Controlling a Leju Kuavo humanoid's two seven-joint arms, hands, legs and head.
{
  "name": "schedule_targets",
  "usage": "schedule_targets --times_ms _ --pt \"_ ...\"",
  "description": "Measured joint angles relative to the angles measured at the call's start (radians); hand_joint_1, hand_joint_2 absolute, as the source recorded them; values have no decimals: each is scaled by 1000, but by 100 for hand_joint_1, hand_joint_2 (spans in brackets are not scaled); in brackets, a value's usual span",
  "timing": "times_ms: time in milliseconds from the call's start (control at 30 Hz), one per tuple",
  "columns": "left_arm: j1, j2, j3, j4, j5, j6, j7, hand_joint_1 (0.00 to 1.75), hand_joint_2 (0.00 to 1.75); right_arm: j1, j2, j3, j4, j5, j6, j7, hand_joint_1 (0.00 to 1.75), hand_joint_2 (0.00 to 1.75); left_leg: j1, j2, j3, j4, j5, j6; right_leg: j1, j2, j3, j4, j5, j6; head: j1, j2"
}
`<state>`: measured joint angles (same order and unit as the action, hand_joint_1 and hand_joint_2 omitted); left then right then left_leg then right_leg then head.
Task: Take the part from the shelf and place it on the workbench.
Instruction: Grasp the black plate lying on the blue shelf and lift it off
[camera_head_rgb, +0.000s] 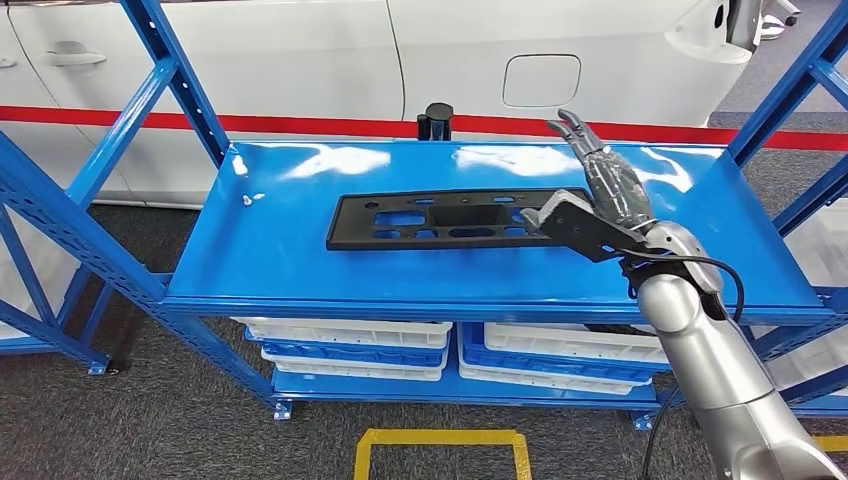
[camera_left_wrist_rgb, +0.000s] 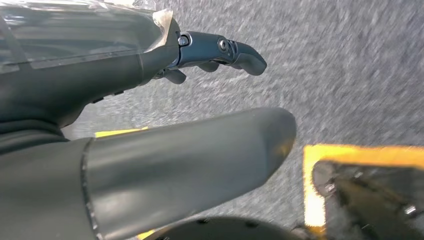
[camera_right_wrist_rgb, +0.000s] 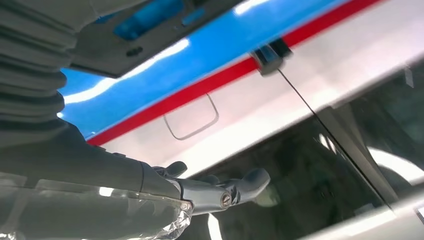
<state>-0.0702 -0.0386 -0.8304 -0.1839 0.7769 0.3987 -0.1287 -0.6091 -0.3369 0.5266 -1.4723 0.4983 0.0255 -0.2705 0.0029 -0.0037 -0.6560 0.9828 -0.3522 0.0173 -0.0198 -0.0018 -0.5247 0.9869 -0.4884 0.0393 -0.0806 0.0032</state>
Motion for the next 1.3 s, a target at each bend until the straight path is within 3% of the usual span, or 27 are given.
schedule_targets --times_ms 167,400,1133,1233,1300 --pt "0 2 -9 0 -14 -35 36 0 0 -76 46 100 104 136 -10 69 0 175 0 0 -1 0 2 0 0 0 -1 0 1 1 0 0" --pt "0 6 -17 0 -21 -28 37 0 0 -171 104 186 229 146 42 133 0 175 1 -1 -2 0 3 0 0 -1 -11 0 1 1 0 0" --pt "-11 11 -42 0 -44 -11 55 0 0 -210 147 284 382 176 87 161 0 175 0 0 -4 0 4 0 0 0 -6 0 3 1 0 0" --pt "-11 12 -43 0 -39 -9 56 0 0 -204 142 316 334 218 97 196 0 175 1 0 -4 0 4 0 -1 -1 -13 0 4 0 0 0" --pt "-9 12 -43 0 -34 -4 51 0 0 -181 101 327 228 255 79 234 0 175 1 -2 -4 1 4 0 -2 -3 -16 0 3 -1 0 0"
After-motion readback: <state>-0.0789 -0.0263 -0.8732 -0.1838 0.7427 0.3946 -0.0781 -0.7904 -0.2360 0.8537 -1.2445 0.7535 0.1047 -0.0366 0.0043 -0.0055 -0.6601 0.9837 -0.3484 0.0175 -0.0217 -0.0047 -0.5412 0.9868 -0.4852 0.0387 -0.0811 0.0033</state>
